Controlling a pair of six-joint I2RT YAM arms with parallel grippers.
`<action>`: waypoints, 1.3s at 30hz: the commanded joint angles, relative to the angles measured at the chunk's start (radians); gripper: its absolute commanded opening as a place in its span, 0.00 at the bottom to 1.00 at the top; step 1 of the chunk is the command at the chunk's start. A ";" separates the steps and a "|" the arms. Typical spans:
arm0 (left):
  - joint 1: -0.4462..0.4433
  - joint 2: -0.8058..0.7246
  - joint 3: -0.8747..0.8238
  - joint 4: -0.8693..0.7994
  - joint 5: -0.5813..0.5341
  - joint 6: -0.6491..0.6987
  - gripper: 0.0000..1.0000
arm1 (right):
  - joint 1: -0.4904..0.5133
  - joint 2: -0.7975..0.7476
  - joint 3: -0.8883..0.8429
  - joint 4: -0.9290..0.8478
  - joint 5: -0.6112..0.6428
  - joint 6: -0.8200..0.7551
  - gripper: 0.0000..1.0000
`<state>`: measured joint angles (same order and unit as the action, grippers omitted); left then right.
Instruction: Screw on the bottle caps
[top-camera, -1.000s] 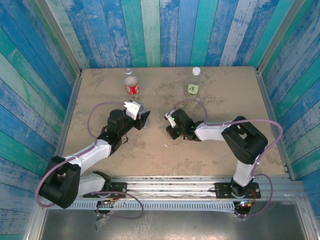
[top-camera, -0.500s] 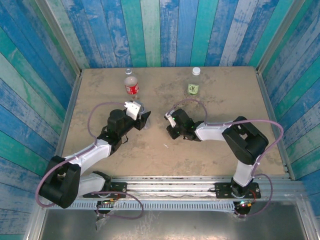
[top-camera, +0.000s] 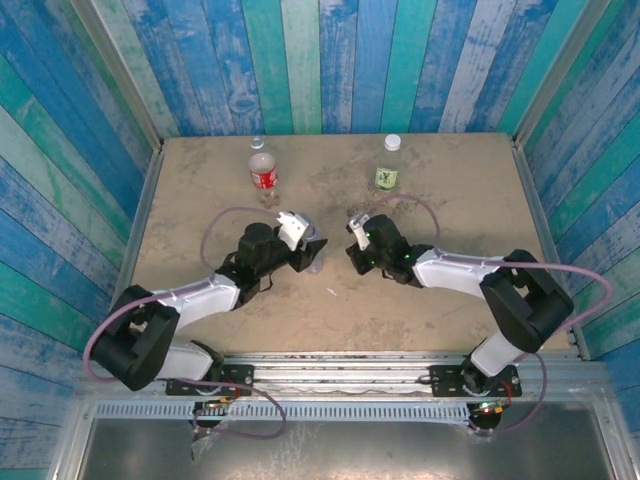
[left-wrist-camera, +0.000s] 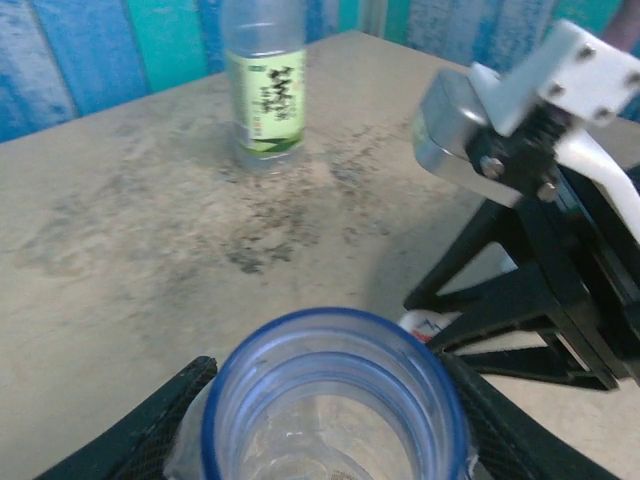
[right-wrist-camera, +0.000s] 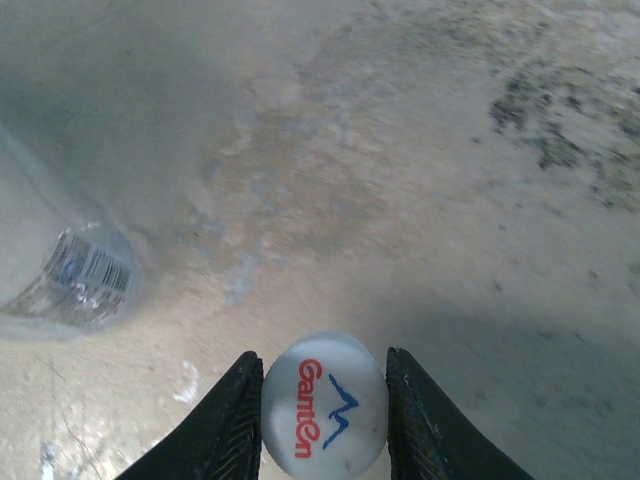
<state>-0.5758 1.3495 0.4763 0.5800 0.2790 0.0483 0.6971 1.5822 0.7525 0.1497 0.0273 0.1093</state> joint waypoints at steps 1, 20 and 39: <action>-0.043 0.062 0.043 0.097 0.045 -0.014 0.50 | -0.036 -0.066 -0.051 -0.050 0.015 0.013 0.30; -0.147 0.286 0.138 0.166 0.091 0.009 0.67 | -0.139 -0.280 -0.119 -0.182 0.002 -0.027 0.30; -0.147 0.297 0.021 0.452 0.151 -0.031 0.95 | -0.110 -0.338 0.190 -0.571 -0.073 -0.028 0.32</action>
<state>-0.7200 1.6085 0.5137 0.9287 0.4065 0.0303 0.5758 1.2606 0.8734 -0.2901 -0.0273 0.0845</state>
